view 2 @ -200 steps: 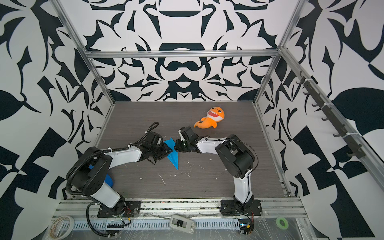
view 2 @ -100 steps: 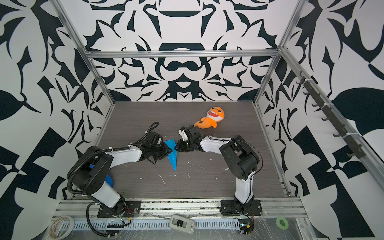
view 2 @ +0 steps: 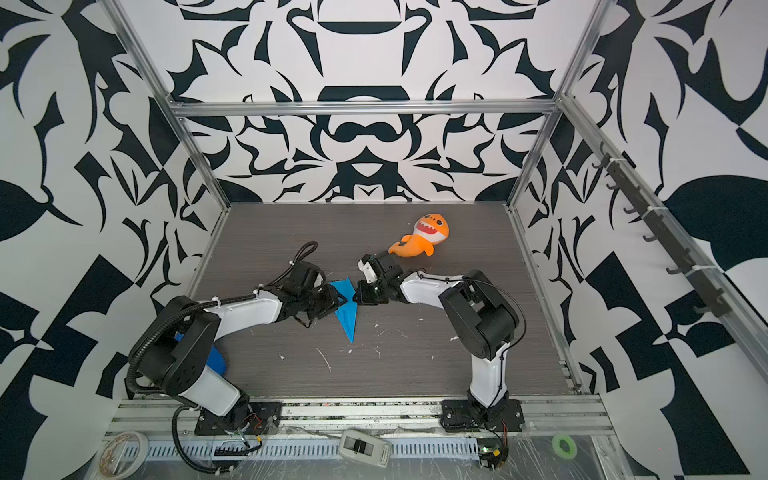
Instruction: Fold a paper plane with a square sheet of paper (pick it up from the middle)
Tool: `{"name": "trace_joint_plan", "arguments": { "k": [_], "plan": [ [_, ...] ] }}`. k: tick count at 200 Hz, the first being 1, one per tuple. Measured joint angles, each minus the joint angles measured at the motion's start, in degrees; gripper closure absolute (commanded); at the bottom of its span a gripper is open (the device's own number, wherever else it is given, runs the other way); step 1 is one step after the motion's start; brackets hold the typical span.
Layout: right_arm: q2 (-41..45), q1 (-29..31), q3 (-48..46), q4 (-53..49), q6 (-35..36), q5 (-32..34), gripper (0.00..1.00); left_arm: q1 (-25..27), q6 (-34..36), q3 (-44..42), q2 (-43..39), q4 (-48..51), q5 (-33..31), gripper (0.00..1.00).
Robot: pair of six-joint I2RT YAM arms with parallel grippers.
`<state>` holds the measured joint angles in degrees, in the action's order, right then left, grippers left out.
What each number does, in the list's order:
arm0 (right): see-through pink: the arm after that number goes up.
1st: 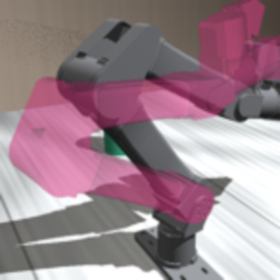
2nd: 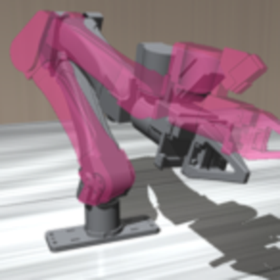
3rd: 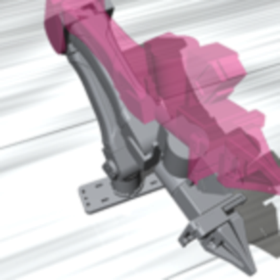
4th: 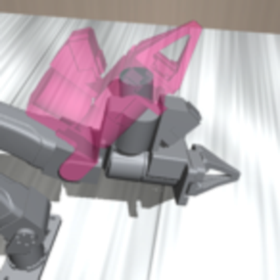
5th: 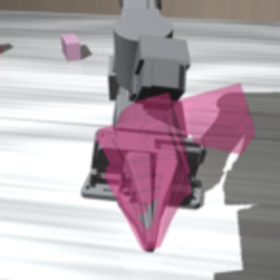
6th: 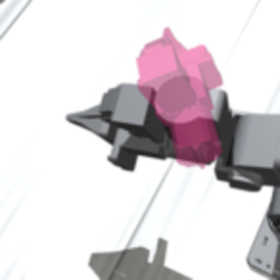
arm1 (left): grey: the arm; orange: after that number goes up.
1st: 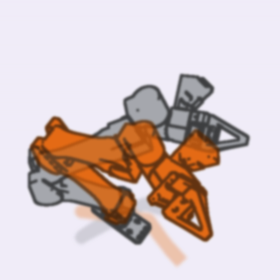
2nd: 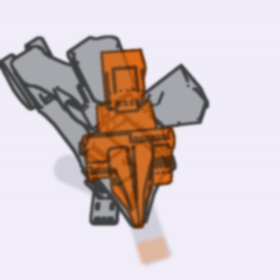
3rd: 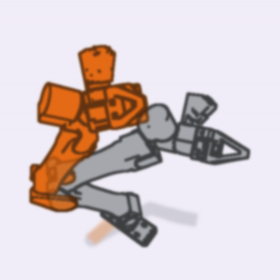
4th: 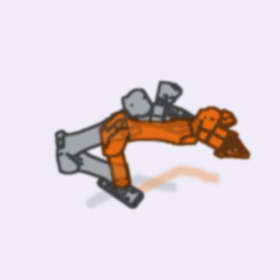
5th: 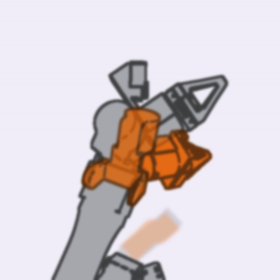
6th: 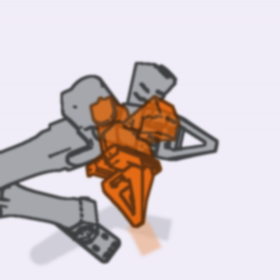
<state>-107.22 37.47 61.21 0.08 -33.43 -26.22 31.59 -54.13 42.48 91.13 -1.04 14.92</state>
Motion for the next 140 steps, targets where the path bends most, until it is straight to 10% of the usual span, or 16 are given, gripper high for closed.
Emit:
{"name": "trace_joint_plan", "arguments": {
  "k": [140],
  "plan": [
    [-2.78,-0.02,0.00,-0.04,-1.73,1.18,0.93,0.59,1.18,-2.43,-0.13,-0.31,3.21,0.56]
  ]
}}
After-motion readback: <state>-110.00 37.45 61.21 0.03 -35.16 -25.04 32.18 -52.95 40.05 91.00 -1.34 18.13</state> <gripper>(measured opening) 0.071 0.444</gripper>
